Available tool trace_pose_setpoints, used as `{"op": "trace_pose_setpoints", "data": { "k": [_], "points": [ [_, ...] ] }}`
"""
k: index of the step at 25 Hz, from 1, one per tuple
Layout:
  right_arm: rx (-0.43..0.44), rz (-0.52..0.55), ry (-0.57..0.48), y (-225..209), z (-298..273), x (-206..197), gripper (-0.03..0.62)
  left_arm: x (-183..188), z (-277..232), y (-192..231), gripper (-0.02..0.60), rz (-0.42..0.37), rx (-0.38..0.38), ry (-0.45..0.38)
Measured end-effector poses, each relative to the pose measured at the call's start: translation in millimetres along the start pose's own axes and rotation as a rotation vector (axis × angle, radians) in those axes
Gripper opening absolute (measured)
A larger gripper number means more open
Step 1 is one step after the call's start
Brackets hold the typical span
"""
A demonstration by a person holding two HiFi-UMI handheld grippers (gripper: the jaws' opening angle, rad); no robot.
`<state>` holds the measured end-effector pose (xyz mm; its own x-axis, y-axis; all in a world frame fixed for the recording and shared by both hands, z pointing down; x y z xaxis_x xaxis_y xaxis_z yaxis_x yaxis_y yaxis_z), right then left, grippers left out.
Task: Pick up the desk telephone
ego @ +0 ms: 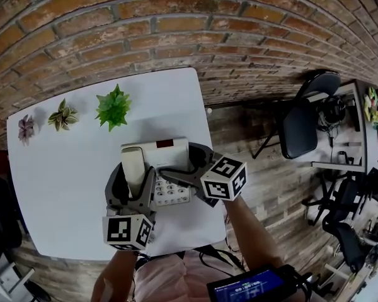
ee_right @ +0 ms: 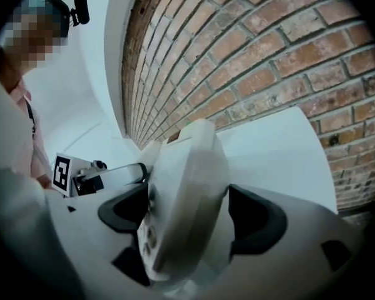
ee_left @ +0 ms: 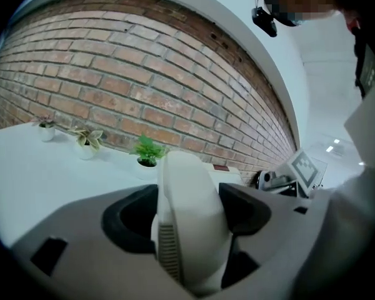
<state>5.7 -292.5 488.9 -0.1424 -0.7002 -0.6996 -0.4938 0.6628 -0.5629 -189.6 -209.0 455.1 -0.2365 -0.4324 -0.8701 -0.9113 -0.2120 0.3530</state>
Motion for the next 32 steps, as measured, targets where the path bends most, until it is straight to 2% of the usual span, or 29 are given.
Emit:
{"op": "trace_pose_setpoints", "data": {
  "k": [3,7,10,11,13,14,18,23,27,29,32],
  "points": [
    [0.026,-0.017,0.024,-2,-3,3,0.425,0,1,-2,0.301,-0.003,0.005,-0.01],
    [0.073,-0.035,0.006,-4,-1,5,0.39,-1,4,-3,0.302,-0.009,0.012,-0.03],
    [0.083,-0.005,-0.035,-2,2,3,0.38,-1,7,-2,0.311,-0.03,-0.027,-0.045],
    [0.088,0.007,-0.051,-2,3,3,0.379,-1,7,-2,0.321,-0.043,-0.058,-0.05],
    [0.101,0.03,-0.08,0,4,1,0.376,-2,9,-2,0.404,-0.067,-0.126,-0.056],
    [0.108,0.04,-0.093,0,4,1,0.376,-2,11,-1,0.417,-0.065,-0.151,-0.056],
    [0.128,0.083,-0.133,6,7,0,0.376,-3,17,19,0.455,0.015,-0.222,-0.023],
    [0.141,0.124,-0.153,10,9,0,0.376,-17,14,35,0.477,0.163,-0.397,0.074],
    [0.151,0.13,-0.156,10,9,-1,0.376,-23,8,39,0.48,0.26,-0.463,0.106],
    [0.16,0.132,-0.163,9,10,-2,0.374,-25,5,39,0.479,0.279,-0.497,0.109],
    [0.171,0.141,-0.177,10,12,-3,0.373,-25,1,35,0.466,0.261,-0.568,0.108]
  ]
}}
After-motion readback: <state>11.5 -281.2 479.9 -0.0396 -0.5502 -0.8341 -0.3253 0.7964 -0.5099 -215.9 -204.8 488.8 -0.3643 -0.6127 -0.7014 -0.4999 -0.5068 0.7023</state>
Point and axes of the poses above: the fingertips, and each gripper's own axes: z backward along the fingers, y to its left, x out of its top, the point moved 10 cm from there along z, backward along the fingers, and after that the axes turned 2 degrees about -x, right-handed, at the moved point
